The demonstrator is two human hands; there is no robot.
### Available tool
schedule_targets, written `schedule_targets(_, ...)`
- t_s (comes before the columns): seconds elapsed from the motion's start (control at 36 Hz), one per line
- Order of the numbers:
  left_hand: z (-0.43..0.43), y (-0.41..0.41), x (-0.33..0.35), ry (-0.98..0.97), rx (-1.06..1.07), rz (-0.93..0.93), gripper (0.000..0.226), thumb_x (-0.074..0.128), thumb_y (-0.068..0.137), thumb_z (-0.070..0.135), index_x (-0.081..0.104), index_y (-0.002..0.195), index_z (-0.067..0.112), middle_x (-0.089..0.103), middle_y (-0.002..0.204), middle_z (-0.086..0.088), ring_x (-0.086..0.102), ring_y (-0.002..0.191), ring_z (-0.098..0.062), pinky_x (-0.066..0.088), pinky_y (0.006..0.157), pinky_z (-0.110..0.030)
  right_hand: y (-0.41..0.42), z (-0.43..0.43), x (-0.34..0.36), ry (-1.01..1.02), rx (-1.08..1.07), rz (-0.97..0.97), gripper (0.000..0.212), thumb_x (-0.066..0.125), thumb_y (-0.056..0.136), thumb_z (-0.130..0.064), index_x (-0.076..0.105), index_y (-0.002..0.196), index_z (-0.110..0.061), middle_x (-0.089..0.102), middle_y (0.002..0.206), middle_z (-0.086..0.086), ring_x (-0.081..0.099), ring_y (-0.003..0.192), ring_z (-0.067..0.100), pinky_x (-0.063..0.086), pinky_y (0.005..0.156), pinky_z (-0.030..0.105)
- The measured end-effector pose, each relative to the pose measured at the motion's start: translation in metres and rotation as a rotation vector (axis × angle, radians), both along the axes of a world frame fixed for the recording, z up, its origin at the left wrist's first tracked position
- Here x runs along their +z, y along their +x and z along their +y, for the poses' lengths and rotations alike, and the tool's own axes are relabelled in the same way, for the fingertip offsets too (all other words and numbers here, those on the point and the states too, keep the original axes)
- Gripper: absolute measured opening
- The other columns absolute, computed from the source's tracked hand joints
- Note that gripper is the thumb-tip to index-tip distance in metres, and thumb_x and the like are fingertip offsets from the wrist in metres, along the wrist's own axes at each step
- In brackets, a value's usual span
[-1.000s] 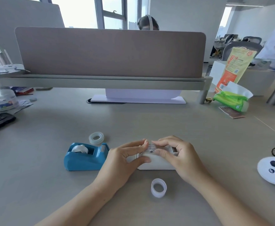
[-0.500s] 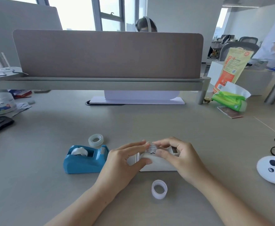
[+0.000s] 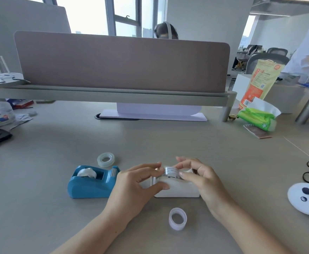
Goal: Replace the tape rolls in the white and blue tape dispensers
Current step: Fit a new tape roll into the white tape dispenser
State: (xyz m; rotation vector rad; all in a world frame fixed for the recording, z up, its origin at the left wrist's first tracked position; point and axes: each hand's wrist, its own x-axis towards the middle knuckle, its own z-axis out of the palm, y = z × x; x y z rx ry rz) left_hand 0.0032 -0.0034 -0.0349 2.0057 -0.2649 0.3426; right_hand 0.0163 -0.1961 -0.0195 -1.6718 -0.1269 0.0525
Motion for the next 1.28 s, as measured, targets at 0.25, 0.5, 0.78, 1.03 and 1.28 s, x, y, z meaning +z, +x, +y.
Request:
schedule_targets(0.25,-0.001,0.0,0.002,0.038,0.014,-0.013,0.03,0.089,0.065,0.03,0.08,0.094,0.033,0.07,0.107,0.031,0.066,0.099,0.016,0.049,0.089,-0.006,0.0,0.006,0.002,0.072,-0.044,0.05,0.009,0.07,0.066,-0.029,0.076,0.072,-0.027,0.068,0.123,-0.013,0.057,0.123,0.006,0.038,0.107,0.033)
schedule_targets(0.5,-0.001,-0.001,0.003,0.015,-0.003,-0.018,0.033,0.089,0.066,0.026,0.076,0.092,0.043,0.069,0.106,0.031,0.066,0.099,0.016,0.048,0.087,-0.004,0.001,0.01,0.0,0.071,-0.101,0.029,0.006,0.073,0.063,-0.03,0.074,0.067,-0.026,0.07,0.117,-0.009,0.06,0.118,0.006,0.039,0.095,0.024)
schedule_targets(0.78,-0.001,-0.002,0.002,0.066,-0.027,-0.073,0.038,0.087,0.071,0.028,0.075,0.105,0.042,0.072,0.112,0.028,0.066,0.103,0.012,0.051,0.09,-0.009,0.001,0.005,0.001,0.083,-0.045,0.078,0.017,0.065,0.065,-0.022,0.078,0.076,-0.023,0.071,0.119,-0.012,0.061,0.12,0.013,0.039,0.105,0.038)
schedule_targets(1.03,0.0,0.0,0.003,0.052,0.006,-0.009,0.017,0.089,0.067,0.028,0.082,0.083,0.03,0.071,0.108,0.031,0.067,0.096,0.016,0.054,0.087,-0.014,0.001,0.001,0.005,0.065,0.001,0.106,0.019,0.067,0.069,-0.022,0.079,0.083,-0.021,0.072,0.118,-0.011,0.062,0.12,0.011,0.035,0.116,0.044)
schedule_targets(1.28,0.0,0.001,0.002,0.031,0.013,-0.008,0.02,0.089,0.065,0.032,0.08,0.083,0.033,0.069,0.104,0.035,0.066,0.097,0.017,0.053,0.09,-0.014,0.002,0.0,0.003,0.072,-0.003,0.122,0.013,0.071,0.068,-0.026,0.078,0.079,-0.022,0.074,0.114,-0.011,0.065,0.114,0.014,0.041,0.109,0.042)
